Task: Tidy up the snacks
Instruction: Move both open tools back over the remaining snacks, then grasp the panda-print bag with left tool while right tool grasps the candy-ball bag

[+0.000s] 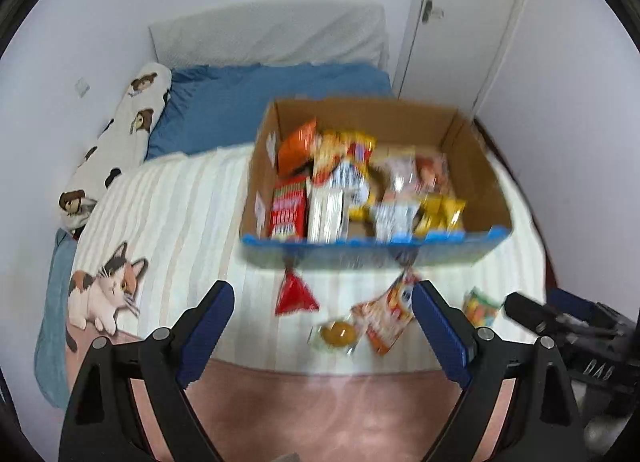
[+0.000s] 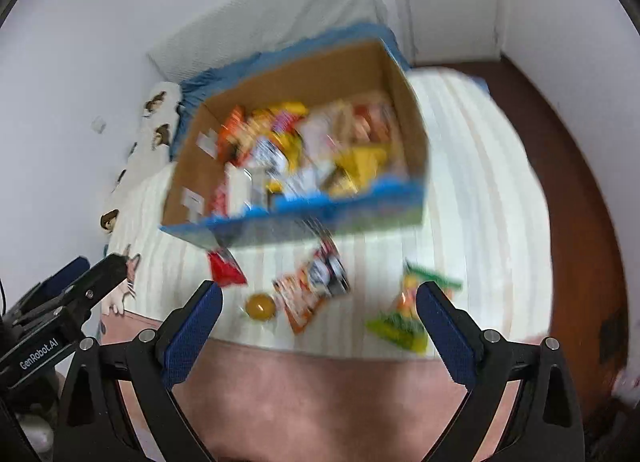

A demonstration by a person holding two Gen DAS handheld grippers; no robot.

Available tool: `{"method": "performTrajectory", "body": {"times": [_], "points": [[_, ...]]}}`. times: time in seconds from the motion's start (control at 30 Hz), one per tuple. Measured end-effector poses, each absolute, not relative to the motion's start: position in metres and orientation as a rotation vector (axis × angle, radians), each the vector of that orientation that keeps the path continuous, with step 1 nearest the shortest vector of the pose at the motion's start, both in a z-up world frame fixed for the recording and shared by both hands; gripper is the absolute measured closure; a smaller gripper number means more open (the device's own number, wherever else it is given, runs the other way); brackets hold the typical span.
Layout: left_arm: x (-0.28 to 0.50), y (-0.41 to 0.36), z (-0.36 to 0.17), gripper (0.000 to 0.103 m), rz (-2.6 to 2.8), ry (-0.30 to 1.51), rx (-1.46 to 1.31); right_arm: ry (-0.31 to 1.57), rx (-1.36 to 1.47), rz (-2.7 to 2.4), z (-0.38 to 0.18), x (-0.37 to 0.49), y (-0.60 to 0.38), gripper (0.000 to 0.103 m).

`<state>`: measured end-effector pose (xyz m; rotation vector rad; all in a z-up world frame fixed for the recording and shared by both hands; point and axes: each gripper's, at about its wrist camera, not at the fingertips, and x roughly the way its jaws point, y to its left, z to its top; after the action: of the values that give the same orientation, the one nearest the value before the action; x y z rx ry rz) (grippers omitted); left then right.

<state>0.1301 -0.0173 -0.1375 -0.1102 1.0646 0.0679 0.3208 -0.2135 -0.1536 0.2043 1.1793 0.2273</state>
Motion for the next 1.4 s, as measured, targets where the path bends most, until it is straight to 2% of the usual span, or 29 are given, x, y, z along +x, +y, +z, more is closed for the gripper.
{"method": "performTrajectory", "body": {"times": [0.1, 0.13, 0.2, 0.3, 0.4, 0.63, 0.67, 0.73, 0.77, 0.87, 1.1, 1.3, 1.4], "points": [[0.141, -0.035, -0.179, 0.012, 0.024, 1.179, 0.0, 1.258, 0.333, 0.167, -0.196, 0.315, -0.241, 0.007], [0.144, -0.043, -0.195, 0.012, -0.007, 1.217, 0.039, 1.275, 0.364, 0.149, -0.211, 0.313, -0.248, 0.017], [0.151, -0.057, -0.222, 0.012, -0.066, 1.274, 0.088, 1.296, 0.379, 0.115, -0.229, 0.313, -0.256, 0.025], [0.164, -0.08, -0.256, 0.012, -0.17, 1.354, 0.153, 1.312, 0.436, 0.066, -0.252, 0.321, -0.267, 0.025], [0.183, -0.1, -0.28, 0.012, -0.239, 1.396, 0.22, 1.36, 0.468, 0.013, -0.274, 0.336, -0.275, 0.019], [0.219, -0.144, -0.304, 0.013, -0.459, 1.375, 0.306, 1.49, 0.515, 0.015, -0.329, 0.356, -0.277, 0.02], [0.221, -0.147, -0.308, 0.025, -0.468, 1.388, 0.304, 1.484, 0.512, 0.012, -0.331, 0.356, -0.278, 0.022], [0.221, -0.156, -0.318, 0.041, -0.49, 1.425, 0.315, 1.48, 0.484, 0.003, -0.33, 0.354, -0.28, 0.039], [0.22, -0.159, -0.323, 0.045, -0.482, 1.432, 0.328, 1.476, 0.471, 0.002, -0.329, 0.352, -0.282, 0.043], [0.214, -0.156, -0.327, 0.046, -0.431, 1.445, 0.267, 1.479, 0.476, 0.012, -0.329, 0.344, -0.289, 0.047], [0.171, -0.126, -0.34, 0.046, -0.298, 1.636, -0.045, 1.533, 0.384, 0.062, -0.329, 0.305, -0.277, 0.047], [0.129, -0.103, -0.355, 0.046, -0.252, 1.684, -0.232, 1.596, 0.319, 0.111, -0.338, 0.254, -0.262, 0.047], [0.122, -0.102, -0.367, 0.043, -0.265, 1.698, -0.24, 1.6, 0.348, 0.116, -0.342, 0.237, -0.264, 0.046]]}}
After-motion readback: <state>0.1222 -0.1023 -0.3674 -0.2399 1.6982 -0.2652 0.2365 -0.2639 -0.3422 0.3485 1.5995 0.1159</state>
